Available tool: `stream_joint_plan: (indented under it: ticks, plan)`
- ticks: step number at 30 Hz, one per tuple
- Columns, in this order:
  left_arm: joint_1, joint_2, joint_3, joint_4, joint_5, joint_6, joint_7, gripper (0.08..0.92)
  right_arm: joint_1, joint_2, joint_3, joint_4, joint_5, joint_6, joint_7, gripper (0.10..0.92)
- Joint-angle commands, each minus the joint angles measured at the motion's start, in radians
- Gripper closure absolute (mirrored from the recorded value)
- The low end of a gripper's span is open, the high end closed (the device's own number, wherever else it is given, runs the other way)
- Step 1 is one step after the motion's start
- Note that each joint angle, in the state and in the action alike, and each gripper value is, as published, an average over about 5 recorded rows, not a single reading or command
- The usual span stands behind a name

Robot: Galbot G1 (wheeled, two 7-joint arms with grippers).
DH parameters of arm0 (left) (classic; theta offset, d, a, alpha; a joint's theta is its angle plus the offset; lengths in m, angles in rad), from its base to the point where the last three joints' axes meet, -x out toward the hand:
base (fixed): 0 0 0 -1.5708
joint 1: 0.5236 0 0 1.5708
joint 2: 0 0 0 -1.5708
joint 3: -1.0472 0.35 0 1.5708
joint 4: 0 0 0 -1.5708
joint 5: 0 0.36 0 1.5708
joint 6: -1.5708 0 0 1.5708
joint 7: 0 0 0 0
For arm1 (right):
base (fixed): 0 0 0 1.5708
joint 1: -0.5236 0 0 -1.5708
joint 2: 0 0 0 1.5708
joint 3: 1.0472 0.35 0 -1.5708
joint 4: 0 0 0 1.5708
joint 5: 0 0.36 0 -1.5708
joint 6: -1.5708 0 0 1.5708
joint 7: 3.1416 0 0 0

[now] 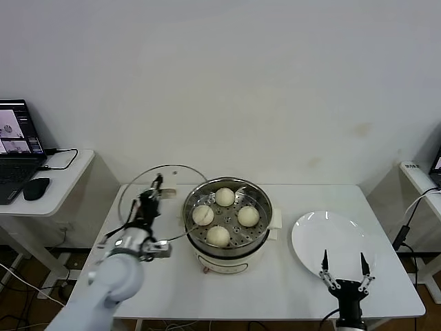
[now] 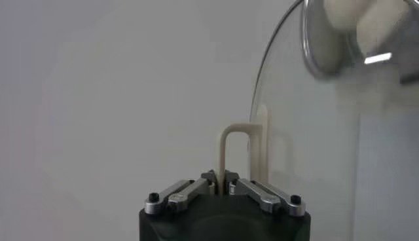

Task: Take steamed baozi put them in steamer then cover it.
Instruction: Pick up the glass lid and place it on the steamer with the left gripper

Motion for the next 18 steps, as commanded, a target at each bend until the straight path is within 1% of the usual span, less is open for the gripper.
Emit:
stream_joint_plan:
  ticks: [1, 6, 8, 13, 18]
  plan:
    - [-0.258, -0.195, 0.301, 0.04, 0.292, 0.166, 0.248, 0.86, 0.041, 0.024, -0.04, -0.05, -0.138, 0.01, 0.084, 0.202]
    - [-0.248, -0.334, 0.308, 0.107, 0.335, 0.16, 0.248, 0.86, 0.044, 0.027, -0.044, -0.057, -0.142, 0.016, 0.083, 0.203]
    - [-0.238, -0.369, 0.305, 0.128, 0.338, 0.156, 0.239, 0.86, 0.042, 0.025, -0.044, -0.054, -0.139, 0.017, 0.082, 0.203]
    - [-0.219, -0.411, 0.303, 0.172, 0.339, 0.149, 0.225, 0.86, 0.043, 0.016, -0.039, -0.058, -0.13, 0.021, 0.073, 0.202]
    - [-0.204, -0.425, 0.298, 0.208, 0.343, 0.138, 0.216, 0.86, 0.043, 0.015, -0.047, -0.061, -0.125, 0.023, 0.066, 0.203]
